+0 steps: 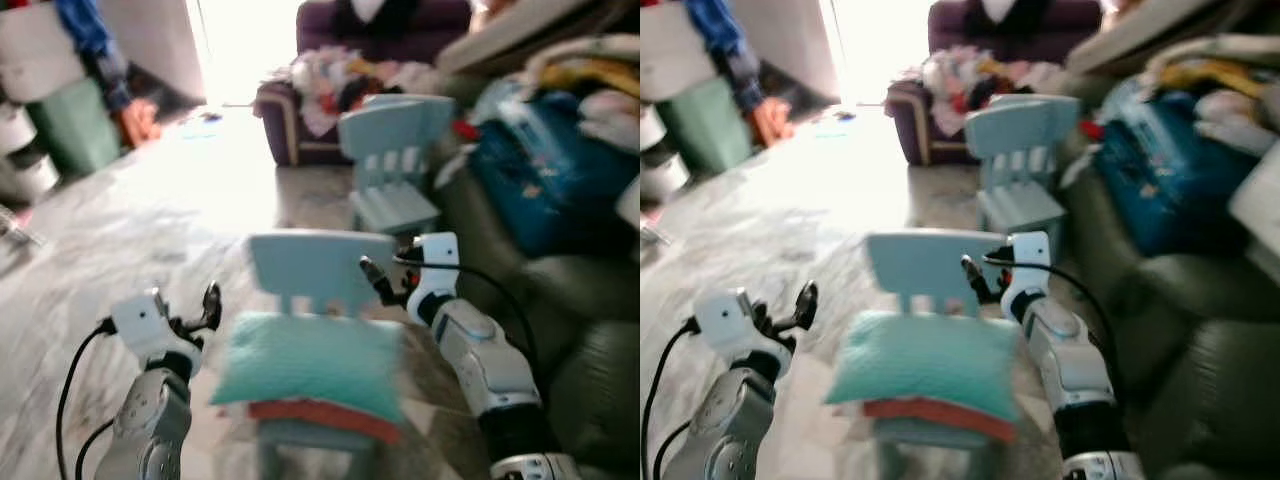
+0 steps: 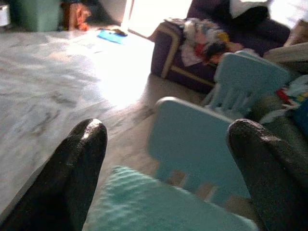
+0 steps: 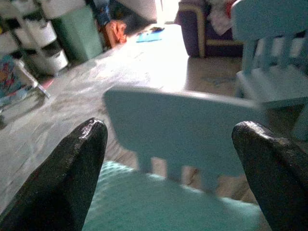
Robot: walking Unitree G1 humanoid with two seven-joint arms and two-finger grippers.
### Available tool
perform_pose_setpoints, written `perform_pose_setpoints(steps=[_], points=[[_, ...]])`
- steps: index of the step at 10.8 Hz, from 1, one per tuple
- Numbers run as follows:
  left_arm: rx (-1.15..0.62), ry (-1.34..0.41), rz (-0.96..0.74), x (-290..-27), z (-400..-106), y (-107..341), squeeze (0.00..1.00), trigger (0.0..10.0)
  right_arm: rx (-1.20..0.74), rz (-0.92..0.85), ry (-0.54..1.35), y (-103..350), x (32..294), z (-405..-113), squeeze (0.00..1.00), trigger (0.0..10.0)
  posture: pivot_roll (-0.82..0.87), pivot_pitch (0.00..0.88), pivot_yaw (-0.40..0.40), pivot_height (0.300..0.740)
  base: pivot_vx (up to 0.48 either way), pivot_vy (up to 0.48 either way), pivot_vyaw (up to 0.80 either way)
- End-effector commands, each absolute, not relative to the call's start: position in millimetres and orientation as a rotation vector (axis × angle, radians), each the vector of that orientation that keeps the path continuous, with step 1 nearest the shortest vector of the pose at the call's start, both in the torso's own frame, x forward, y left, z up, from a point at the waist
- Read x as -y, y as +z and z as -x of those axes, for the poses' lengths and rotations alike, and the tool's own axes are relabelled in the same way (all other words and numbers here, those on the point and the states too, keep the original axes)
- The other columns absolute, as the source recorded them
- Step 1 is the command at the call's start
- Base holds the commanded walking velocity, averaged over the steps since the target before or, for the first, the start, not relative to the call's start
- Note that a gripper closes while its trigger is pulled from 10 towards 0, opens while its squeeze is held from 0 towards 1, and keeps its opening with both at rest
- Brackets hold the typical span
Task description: Move the pillow to the sofa
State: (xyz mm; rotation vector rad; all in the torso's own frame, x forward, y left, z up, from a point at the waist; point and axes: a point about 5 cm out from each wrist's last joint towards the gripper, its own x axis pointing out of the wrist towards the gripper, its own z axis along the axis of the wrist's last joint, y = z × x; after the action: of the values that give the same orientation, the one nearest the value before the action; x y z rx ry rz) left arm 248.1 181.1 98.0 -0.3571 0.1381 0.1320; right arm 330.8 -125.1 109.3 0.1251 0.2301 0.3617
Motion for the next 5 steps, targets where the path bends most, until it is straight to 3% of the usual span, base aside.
perform_pose_setpoints(steps=[1, 5], points=[[-0.146, 0.148, 0.337, -186.1, -247.7, 97.3, 0.0, 10.0, -0.211, -0.129, 0.383, 114.7, 118.8, -332.7, 0.0, 10.0, -0.18, 0.0, 0.034, 0.74, 0.0, 0.0, 0.0], [-0.132, 0.102, 0.318, -183.8, -250.4, 100.6, 0.0, 10.0, -0.203, -0.126, 0.379, 116.6, 118.6, -334.3, 0.0, 10.0, -0.18, 0.0, 0.032, 0.74, 0.0, 0.0, 0.0]])
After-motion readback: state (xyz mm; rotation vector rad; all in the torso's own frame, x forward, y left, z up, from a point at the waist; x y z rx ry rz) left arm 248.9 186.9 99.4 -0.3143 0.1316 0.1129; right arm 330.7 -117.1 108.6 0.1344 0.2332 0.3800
